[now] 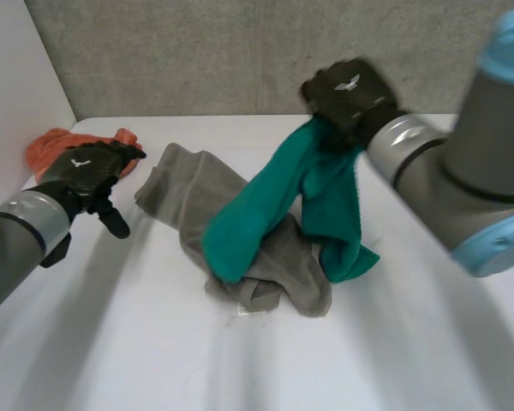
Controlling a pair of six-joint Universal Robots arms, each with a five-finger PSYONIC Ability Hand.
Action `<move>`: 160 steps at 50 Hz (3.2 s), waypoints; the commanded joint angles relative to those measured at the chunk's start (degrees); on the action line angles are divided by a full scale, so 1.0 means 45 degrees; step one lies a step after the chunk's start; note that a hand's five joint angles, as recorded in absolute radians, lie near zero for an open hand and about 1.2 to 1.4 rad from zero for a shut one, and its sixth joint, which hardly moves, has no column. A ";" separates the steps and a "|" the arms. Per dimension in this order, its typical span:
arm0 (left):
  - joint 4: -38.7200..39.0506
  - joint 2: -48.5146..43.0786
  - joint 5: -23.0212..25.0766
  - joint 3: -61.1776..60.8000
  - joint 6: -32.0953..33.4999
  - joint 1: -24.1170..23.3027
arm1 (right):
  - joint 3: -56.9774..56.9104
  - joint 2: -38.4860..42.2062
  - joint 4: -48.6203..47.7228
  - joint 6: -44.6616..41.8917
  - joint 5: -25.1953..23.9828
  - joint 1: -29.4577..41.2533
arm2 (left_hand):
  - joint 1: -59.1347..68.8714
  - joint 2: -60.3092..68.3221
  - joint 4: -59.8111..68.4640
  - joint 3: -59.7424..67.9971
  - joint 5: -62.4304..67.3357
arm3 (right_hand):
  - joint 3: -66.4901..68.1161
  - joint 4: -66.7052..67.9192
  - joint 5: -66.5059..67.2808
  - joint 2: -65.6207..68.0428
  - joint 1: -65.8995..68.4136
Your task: Fold the laundry.
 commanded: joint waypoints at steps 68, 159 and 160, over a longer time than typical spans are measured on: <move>0.0165 -1.0747 -0.4696 1.3987 0.4159 0.1754 | 0.3449 -0.1030 -0.2074 -0.0728 0.0578 -0.1067 | -0.0404 -0.0361 -0.0342 -0.0474 -0.0655 | 0.2791 0.2613 0.3317 0.2835 0.3952; -0.5208 -0.4749 -0.3582 0.4785 0.1483 -0.4633 | -0.1825 0.5727 0.2361 -0.5924 -0.0907 -0.1633 | 0.3972 0.4016 0.4034 0.3903 0.3721 | -1.0185 -1.0363 -0.9660 -1.0141 -0.9024; -0.5150 -0.4788 -0.3680 0.4844 0.1483 -0.4653 | -0.1767 0.5805 0.2166 -0.5826 -0.0887 -0.1613 | 0.4497 0.4540 0.4559 0.4427 0.4246 | -1.0074 -1.0252 -0.9548 -1.0030 -0.8913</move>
